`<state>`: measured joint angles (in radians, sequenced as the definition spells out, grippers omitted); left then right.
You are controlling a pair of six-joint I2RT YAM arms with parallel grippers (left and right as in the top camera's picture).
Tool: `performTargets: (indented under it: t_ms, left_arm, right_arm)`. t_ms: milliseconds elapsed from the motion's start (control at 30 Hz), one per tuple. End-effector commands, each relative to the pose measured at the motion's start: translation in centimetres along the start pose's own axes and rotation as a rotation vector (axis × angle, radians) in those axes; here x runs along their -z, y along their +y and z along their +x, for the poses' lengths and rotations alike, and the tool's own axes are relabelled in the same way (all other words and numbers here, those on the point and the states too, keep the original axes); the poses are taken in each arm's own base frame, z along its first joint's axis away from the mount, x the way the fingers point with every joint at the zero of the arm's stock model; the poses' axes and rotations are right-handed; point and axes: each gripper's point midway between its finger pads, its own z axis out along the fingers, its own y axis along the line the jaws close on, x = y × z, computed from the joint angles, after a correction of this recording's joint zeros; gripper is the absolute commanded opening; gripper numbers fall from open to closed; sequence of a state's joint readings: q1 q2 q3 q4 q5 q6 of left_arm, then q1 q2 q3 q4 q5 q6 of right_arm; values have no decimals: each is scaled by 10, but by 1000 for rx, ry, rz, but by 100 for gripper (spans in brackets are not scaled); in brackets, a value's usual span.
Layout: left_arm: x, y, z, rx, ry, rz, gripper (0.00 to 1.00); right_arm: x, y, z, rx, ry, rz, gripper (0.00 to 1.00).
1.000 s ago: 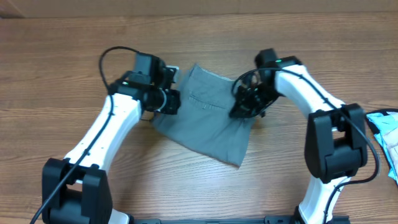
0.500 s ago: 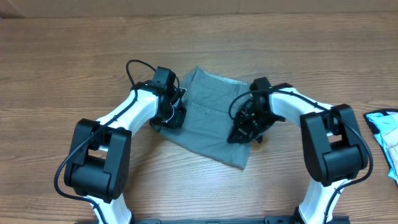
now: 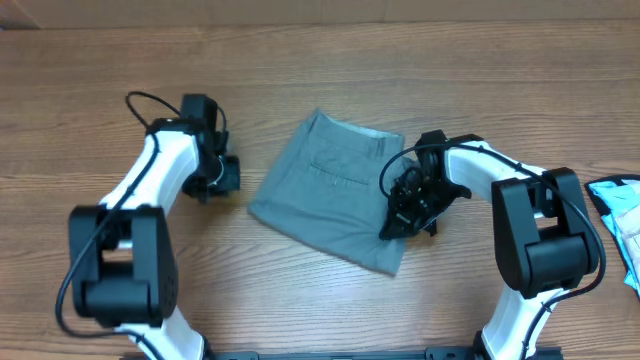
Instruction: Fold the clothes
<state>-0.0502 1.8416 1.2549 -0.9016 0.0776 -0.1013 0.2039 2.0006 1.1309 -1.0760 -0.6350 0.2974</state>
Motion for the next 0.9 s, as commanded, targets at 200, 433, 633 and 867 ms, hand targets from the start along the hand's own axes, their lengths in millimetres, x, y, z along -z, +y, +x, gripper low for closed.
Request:
performTargets:
  t_ms: [200, 433, 633, 867]
  left_arm:
    - [66, -89, 3, -111, -90, 367, 24]
    - [55, -92, -26, -117, -188, 313, 57]
    - [20, -97, -46, -97, -189, 338, 78]
    - [-30, -117, -34, -150, -64, 482, 85]
  right_arm:
    - [57, 31, -10, 177, -194, 19, 4]
    - [86, 68, -38, 299, -359, -39, 5]
    - [75, 72, -45, 250, -367, -55, 5]
    - [52, 61, -43, 129, -337, -64, 10]
